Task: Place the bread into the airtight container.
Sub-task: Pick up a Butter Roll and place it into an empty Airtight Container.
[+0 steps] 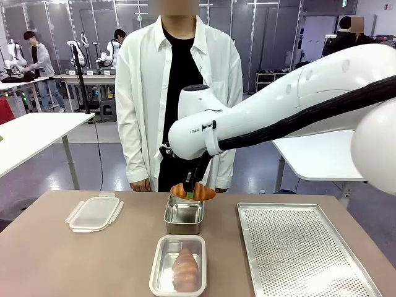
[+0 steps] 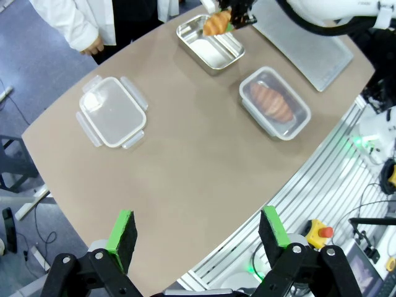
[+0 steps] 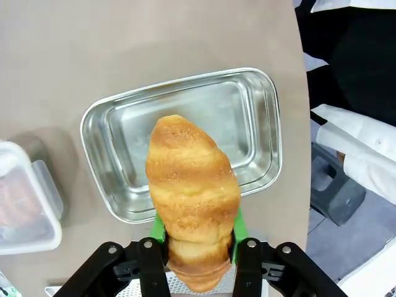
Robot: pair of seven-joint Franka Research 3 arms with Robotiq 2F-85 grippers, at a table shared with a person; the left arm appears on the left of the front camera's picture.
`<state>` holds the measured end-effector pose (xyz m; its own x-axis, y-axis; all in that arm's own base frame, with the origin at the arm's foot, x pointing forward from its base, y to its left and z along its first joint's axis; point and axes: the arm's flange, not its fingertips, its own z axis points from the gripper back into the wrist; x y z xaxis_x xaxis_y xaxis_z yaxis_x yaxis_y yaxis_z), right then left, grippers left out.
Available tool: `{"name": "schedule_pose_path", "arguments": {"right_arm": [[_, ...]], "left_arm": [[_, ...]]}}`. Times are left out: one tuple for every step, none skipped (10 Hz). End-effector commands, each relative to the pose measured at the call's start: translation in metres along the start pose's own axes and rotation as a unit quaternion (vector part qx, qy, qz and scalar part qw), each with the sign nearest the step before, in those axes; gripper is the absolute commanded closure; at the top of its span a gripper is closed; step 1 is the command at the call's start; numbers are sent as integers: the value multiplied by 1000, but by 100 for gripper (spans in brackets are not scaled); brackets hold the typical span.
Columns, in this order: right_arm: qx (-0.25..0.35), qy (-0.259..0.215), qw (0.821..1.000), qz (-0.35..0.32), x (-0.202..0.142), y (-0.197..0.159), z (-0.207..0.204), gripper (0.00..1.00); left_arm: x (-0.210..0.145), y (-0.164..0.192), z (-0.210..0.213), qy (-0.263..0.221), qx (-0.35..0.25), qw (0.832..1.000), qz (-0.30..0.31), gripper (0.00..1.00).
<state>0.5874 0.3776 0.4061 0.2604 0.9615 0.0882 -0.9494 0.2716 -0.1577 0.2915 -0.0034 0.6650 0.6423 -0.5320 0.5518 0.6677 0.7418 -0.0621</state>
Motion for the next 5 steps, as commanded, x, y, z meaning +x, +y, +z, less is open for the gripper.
{"name": "schedule_pose_path", "arguments": {"right_arm": [[-8,9,1000,-8,0,-5,5,56],[0,0,1000,0,0,0,0,56],[0,0,1000,0,0,0,0,56],[0,0,1000,0,0,0,0,56],[0,0,1000,0,0,0,0,56]], "left_arm": [[0,1,1,-1,-4,1000,-9,0],[0,1,1,-1,-4,1000,-9,0],[0,1,1,-1,-4,1000,-9,0],[0,1,1,-1,-4,1000,-9,0],[0,1,1,-1,-4,1000,-9,0]]}}
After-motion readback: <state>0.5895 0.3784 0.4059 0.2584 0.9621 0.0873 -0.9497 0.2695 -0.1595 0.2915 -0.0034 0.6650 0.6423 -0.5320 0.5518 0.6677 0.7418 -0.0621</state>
